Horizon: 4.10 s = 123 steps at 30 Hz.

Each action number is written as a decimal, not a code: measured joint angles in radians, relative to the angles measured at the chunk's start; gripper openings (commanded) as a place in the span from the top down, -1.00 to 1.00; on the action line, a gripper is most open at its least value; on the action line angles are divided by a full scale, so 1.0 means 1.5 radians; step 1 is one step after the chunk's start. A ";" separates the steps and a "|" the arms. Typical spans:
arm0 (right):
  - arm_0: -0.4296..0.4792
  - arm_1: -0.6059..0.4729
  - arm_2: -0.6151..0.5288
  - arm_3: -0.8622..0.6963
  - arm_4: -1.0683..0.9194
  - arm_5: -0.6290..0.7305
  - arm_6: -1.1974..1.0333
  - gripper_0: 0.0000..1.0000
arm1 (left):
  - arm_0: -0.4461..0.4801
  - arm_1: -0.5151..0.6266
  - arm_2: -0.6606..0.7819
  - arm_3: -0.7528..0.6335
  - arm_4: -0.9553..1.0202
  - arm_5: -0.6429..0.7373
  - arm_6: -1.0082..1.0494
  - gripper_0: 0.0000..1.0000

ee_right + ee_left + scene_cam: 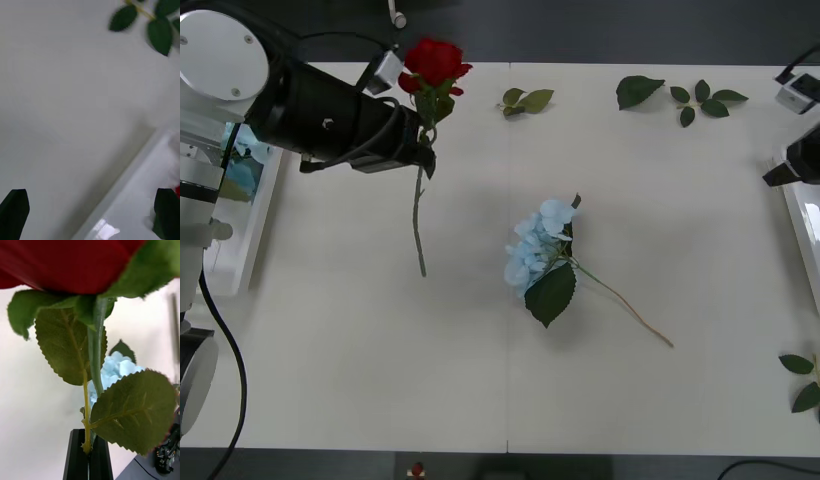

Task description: Put the red flowers into the right box and the blue flowers into the left box

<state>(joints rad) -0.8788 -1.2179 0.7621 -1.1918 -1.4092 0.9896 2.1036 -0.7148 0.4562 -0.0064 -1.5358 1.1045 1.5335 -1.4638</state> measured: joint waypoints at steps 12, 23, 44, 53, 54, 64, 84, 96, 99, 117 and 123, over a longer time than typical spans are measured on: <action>0.052 -0.030 0.000 -0.182 -0.222 -0.009 0.105 -0.95 | 0.000 0.000 0.068 0.024 0.174 -0.004 -0.112 1.00; 0.081 0.016 0.000 -0.076 -0.575 0.115 0.279 -0.95 | 0.000 0.000 0.058 0.032 0.380 -0.074 -0.141 1.00; 0.244 0.196 -0.100 -0.122 -0.854 0.145 0.297 -0.94 | 0.000 0.000 -0.014 0.033 0.473 -0.091 -0.237 1.00; 0.283 0.292 -0.117 -0.169 -0.854 0.053 0.297 -0.95 | 0.000 0.000 -0.014 0.033 0.473 -0.091 -0.237 1.00; 0.287 0.303 -0.117 -0.176 -0.854 0.042 0.297 -0.95 | 0.000 0.000 -0.014 0.033 0.473 -0.091 -0.237 1.00; 0.295 0.401 -0.118 -0.205 -0.854 -0.029 0.296 -0.94 | 0.000 0.000 -0.014 0.033 0.473 -0.091 -0.237 1.00; 0.295 0.507 -0.126 -0.213 -0.854 -0.100 0.296 -0.09 | 0.000 0.000 -0.014 0.033 0.473 -0.091 -0.237 1.00; 0.295 0.514 -0.132 -0.231 -0.854 -0.130 0.284 1.00 | 0.000 0.000 -0.014 0.033 0.473 -0.091 -0.237 1.00; 0.295 0.514 -0.132 -0.231 -0.854 -0.130 0.281 1.00 | 0.000 0.000 -0.014 0.033 0.473 -0.091 -0.237 1.00; 0.295 0.507 -0.132 -0.231 -0.854 -0.130 0.265 1.00 | 0.000 0.000 -0.014 0.033 0.473 -0.091 -0.237 -1.00; 0.295 0.469 -0.132 -0.231 -0.838 -0.128 0.265 1.00 | 0.000 0.000 -0.014 0.033 0.473 -0.091 -0.237 -1.00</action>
<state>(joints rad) -0.4366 -0.5146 0.5642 -1.5383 -2.6656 0.7975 2.5016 -0.7148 0.4561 -0.0273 -1.4859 1.8145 1.3970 -1.8187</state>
